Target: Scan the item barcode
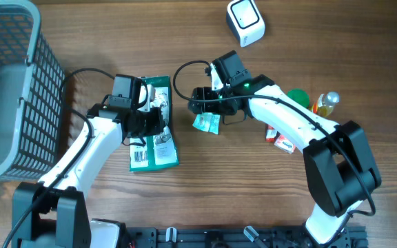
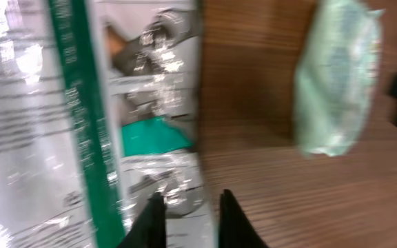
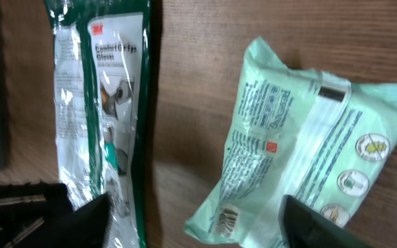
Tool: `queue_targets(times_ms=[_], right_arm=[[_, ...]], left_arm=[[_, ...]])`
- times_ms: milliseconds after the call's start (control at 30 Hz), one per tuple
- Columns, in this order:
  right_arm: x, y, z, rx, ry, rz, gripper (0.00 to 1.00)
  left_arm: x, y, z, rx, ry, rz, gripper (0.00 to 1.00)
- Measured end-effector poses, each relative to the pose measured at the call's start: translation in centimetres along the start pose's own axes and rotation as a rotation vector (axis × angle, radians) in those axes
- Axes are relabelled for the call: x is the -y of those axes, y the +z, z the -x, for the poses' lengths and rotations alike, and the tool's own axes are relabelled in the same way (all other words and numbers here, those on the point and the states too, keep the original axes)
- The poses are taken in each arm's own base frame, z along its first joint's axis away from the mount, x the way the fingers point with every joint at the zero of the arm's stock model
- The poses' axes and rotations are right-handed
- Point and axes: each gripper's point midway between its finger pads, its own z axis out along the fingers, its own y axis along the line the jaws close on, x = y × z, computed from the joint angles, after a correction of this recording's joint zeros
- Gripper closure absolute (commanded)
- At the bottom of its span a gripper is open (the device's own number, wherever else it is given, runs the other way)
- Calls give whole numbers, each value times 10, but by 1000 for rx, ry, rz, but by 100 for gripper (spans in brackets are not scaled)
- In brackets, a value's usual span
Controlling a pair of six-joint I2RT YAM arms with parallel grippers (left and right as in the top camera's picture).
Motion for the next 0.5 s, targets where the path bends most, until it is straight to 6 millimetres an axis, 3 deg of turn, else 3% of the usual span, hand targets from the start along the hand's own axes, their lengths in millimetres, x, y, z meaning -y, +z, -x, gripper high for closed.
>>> queue_targets(times_ms=[67,100,233,333,500], right_arm=[[-1,0,7,28,-5,7,93],[-1,0,9,35,-3,8,96],[15,-8,22,64,68,3,96],[26,-13,29,76,96,1,96],[27,-13,29,73,101,5,96]], left_arm=[[14,-1,2,-1,8,-78,96],[20,-1,2,-1,13,-114,96],[55,-8,1,-22,39,-313,96],[68,-8,0,-29,62,-369,96],[87,14,1,-46,87,-422,96]])
